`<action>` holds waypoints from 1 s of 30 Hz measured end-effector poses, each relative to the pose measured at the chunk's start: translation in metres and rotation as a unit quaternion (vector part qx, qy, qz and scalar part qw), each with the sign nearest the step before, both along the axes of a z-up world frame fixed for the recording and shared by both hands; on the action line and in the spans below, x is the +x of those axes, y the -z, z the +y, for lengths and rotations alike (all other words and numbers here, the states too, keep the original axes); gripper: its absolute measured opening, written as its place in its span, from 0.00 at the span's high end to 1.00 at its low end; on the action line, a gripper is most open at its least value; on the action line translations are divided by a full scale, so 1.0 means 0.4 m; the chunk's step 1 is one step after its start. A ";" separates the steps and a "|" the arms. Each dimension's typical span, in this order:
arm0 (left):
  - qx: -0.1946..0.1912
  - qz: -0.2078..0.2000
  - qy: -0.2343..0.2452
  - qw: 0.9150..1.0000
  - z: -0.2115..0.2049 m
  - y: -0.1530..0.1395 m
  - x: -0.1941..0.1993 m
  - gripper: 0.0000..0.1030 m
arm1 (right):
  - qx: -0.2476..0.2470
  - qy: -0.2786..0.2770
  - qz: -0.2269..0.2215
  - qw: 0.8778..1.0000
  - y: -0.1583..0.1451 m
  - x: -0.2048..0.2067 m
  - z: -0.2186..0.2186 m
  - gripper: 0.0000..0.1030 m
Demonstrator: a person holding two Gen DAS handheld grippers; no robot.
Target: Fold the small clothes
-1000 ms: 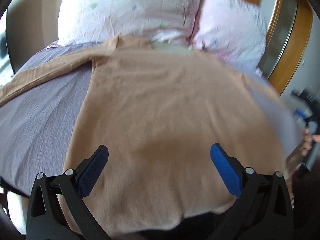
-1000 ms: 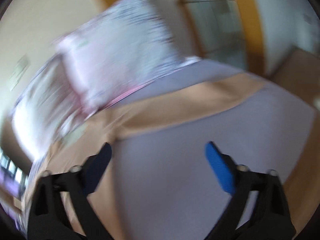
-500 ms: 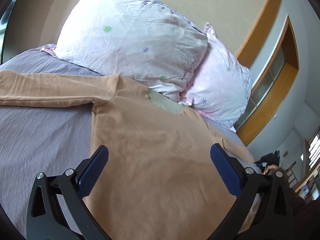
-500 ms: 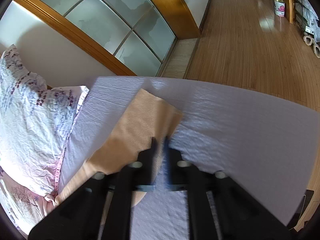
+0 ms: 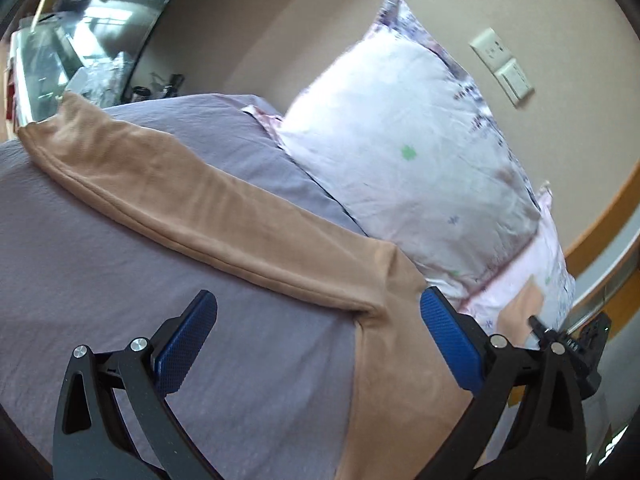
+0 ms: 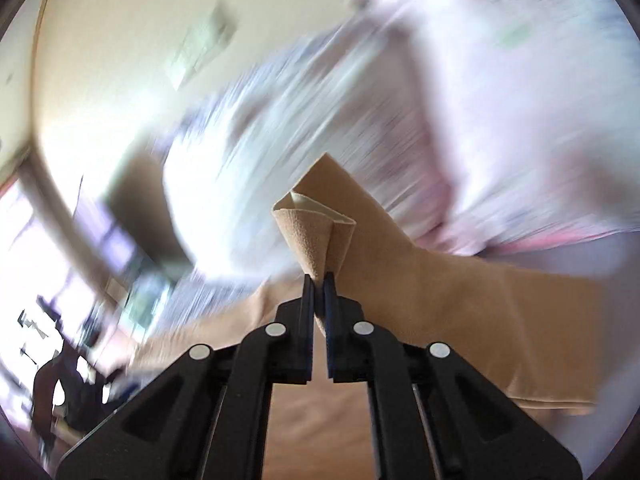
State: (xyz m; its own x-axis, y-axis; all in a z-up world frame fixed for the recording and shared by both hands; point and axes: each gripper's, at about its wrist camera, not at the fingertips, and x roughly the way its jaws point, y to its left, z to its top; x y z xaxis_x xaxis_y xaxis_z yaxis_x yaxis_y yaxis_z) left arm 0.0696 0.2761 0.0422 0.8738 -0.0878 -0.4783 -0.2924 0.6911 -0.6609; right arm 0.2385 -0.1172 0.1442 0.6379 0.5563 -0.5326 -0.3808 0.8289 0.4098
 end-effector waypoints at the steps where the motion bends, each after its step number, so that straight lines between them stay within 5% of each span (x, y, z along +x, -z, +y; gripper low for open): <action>1: -0.005 0.005 -0.013 1.000 0.021 0.003 -0.006 0.01 | -0.017 -0.038 0.034 0.999 0.046 0.023 0.077 0.89; 3: -0.016 0.019 -0.047 0.999 0.081 0.014 -0.017 0.01 | -0.037 -0.082 0.089 0.992 0.128 0.031 0.182 0.86; 7: -0.046 0.054 -0.086 0.994 0.167 0.048 -0.020 0.07 | -0.005 -0.065 0.072 0.995 0.138 0.021 0.154 0.42; 13: -0.101 0.097 -0.118 0.983 0.225 0.092 -0.013 0.19 | 0.025 -0.004 0.068 0.997 0.135 0.002 0.005 0.40; 19: -0.131 0.118 -0.166 0.970 0.283 0.095 -0.012 0.34 | 0.050 -0.008 0.060 0.997 0.132 -0.049 -0.034 0.35; 21: -0.150 0.120 -0.184 0.964 0.310 0.102 -0.012 0.46 | 0.058 -0.021 0.055 0.997 0.120 -0.071 -0.040 0.35; 23: -0.167 0.135 -0.204 0.955 0.341 0.119 -0.016 0.85 | 0.060 -0.032 0.046 0.997 0.113 -0.091 -0.044 0.33; 24: -0.171 0.142 -0.206 0.953 0.353 0.127 -0.014 0.91 | 0.061 -0.035 0.040 0.997 0.109 -0.101 -0.049 0.32; 26: -0.148 0.152 -0.204 0.956 0.357 0.111 0.003 0.94 | 0.060 -0.035 0.026 0.997 0.100 -0.121 -0.067 0.30; 30: 0.002 0.115 -0.168 0.979 0.248 -0.055 0.093 0.96 | 0.055 -0.014 -0.010 0.998 0.075 -0.154 -0.125 0.27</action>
State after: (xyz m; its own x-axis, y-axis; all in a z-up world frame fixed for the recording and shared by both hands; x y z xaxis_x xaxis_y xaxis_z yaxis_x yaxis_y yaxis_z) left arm 0.1066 0.3755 0.0643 0.7219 0.1888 -0.6657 -0.6450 0.5320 -0.5486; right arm 0.1767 -0.1673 0.1141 0.6312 0.6280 -0.4552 -0.4114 0.7686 0.4899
